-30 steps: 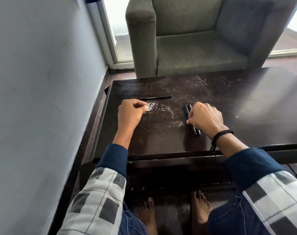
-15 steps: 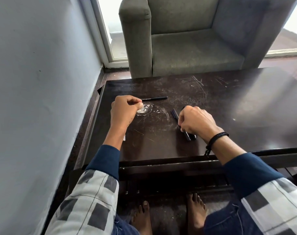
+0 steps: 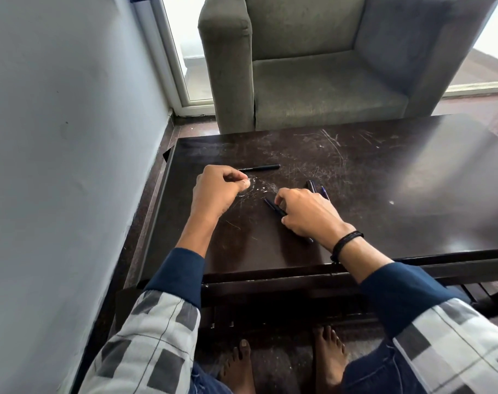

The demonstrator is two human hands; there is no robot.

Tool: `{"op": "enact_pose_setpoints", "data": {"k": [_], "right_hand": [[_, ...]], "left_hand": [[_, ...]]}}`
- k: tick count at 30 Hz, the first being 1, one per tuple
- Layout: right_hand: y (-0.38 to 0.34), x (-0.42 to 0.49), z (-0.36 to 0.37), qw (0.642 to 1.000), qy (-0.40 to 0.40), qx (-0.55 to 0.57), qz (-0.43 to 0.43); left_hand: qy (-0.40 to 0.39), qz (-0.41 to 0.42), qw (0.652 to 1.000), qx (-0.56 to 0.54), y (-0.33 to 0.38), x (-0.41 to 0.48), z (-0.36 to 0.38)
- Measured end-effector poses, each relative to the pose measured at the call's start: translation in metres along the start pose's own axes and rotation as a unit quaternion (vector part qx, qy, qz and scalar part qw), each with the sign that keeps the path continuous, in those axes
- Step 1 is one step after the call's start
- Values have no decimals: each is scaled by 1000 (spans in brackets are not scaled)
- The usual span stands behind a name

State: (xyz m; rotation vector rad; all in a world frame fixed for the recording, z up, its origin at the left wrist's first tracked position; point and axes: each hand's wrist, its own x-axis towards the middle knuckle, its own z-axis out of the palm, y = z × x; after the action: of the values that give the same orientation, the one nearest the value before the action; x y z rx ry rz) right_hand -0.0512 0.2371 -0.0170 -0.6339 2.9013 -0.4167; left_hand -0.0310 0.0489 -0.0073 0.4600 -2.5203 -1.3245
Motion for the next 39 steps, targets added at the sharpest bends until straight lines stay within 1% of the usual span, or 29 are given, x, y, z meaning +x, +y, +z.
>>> {"op": "enact_pose_setpoints", "data": {"k": [4, 6, 9, 12, 16, 20, 26, 34, 39], "right_hand": [[-5, 1, -2, 999, -28, 43, 3], [-7, 2, -5, 997, -28, 76, 12], [-8, 3, -11, 992, 15, 124, 19], [-11, 3, -10, 983, 70, 167, 7], [-14, 0, -9, 983, 104, 150, -28], [-15, 1, -7, 981, 106, 148, -68], [-18, 1, 0, 987, 96, 113, -69], [-31, -9, 3, 990, 113, 76, -48], [-40, -13, 3, 988, 127, 80, -41]], "left_hand": [[-38, -25, 999, 11, -3, -1, 3], [-67, -40, 997, 5, -3, -1, 5], [-117, -68, 991, -23, 1, -3, 6], [-153, -89, 981, -81, 7, -10, 6], [-136, -88, 977, -140, 12, -12, 6], [-131, -125, 963, -202, 13, -10, -1], [-152, -180, 932, -277, 20, -14, -5], [-150, -185, 932, -273, 21, -13, -11], [-161, -178, 933, -268, 22, -13, -20]]}}
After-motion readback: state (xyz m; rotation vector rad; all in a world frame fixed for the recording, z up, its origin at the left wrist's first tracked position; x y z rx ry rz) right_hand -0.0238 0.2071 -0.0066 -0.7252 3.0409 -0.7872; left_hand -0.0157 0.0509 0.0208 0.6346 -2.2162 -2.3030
